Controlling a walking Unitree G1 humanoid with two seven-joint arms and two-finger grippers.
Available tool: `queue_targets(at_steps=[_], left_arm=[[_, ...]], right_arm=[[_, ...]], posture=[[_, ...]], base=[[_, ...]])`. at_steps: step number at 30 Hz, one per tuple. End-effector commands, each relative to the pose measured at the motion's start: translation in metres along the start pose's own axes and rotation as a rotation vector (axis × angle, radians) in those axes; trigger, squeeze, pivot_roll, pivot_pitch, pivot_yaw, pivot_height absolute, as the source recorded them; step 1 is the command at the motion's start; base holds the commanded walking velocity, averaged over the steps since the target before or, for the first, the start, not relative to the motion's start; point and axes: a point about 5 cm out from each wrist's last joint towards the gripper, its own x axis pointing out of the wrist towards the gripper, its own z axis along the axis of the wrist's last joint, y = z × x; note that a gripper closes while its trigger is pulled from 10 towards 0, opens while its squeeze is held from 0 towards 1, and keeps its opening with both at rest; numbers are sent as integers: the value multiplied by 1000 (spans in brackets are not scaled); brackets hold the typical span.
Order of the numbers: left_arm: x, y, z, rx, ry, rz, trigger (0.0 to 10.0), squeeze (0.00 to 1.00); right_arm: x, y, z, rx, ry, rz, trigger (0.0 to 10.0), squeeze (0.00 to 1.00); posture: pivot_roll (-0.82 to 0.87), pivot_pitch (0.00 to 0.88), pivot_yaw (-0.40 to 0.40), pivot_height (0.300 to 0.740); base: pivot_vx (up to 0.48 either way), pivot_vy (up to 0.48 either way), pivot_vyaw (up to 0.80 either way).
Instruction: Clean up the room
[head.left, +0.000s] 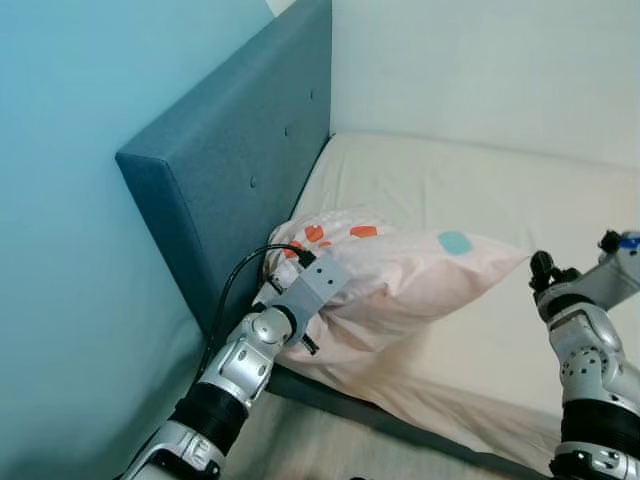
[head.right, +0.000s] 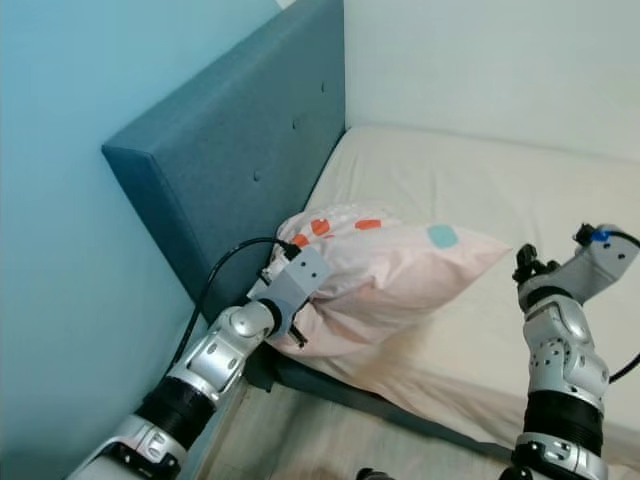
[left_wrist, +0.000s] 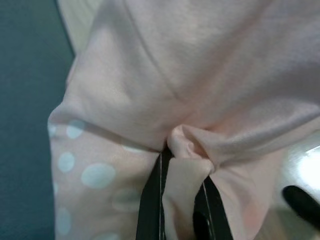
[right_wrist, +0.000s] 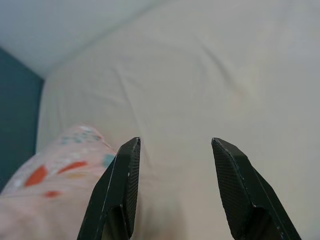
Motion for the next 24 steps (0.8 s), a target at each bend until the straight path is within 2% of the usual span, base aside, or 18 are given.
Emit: queue_targets(at_steps=[1,4,5,6,7,8,9,10,12,15,17,21,24], left_arm=[[-5,12,-17,15,23,68,0,0],[-6,12,-21,20,34,70,0,0],[-8,10,-32,-53,72,60,0,0],[-8,9,-36,-90,83,54,0,0],[-8,6,-39,-148,93,41,980,0],[-8,6,-39,-148,93,41,980,0],[-8,4,-41,-183,98,33,10000,0],[-8,4,-41,-183,98,33,10000,0],[-8,-3,-44,-239,90,12,10000,0],[-7,-12,-40,-289,18,-23,10000,0],[-7,-16,-39,-299,-6,-32,10000,0],[-7,-28,-40,-388,-60,-67,10000,0],[-7,-31,-46,-403,-61,-63,10000,0]], right_arm=[[-4,-20,-25,18,70,-83,10000,0],[-5,-23,-30,11,84,-97,10000,0],[-8,-29,-45,-16,149,-115,10000,0],[-9,-31,-51,-27,173,-121,10000,0],[-10,-33,-59,-45,204,-122,10000,0],[-10,-33,-59,-45,204,-122,10000,0],[-11,-34,-63,-55,222,-122,10000,0],[-11,-34,-63,-55,222,-122,10000,0],[-18,-41,-86,-89,306,-128,10000,0],[-29,-50,-116,-129,396,-133,10000,0],[-33,-53,-124,-138,414,-131,10000,0],[-43,-56,-146,-179,470,-100,10000,0],[-48,-55,-154,-208,493,-82,10000,0]], posture=[[-93,117,14,740],[-92,118,14,740],[-95,115,16,740],[-95,115,16,740],[-96,115,15,740],[-96,115,15,740],[-96,115,15,740],[-96,115,15,740],[-94,115,12,740],[-92,113,9,740],[-92,113,9,740],[-98,110,13,740],[-100,109,12,740]], base=[[0,0,0],[0,0,0],[0,0,0],[0,0,0],[0,0,0],[0,0,0],[0,0,0],[0,0,0],[0,0,0],[0,0,0],[0,0,0],[0,0,0],[0,0,0]])
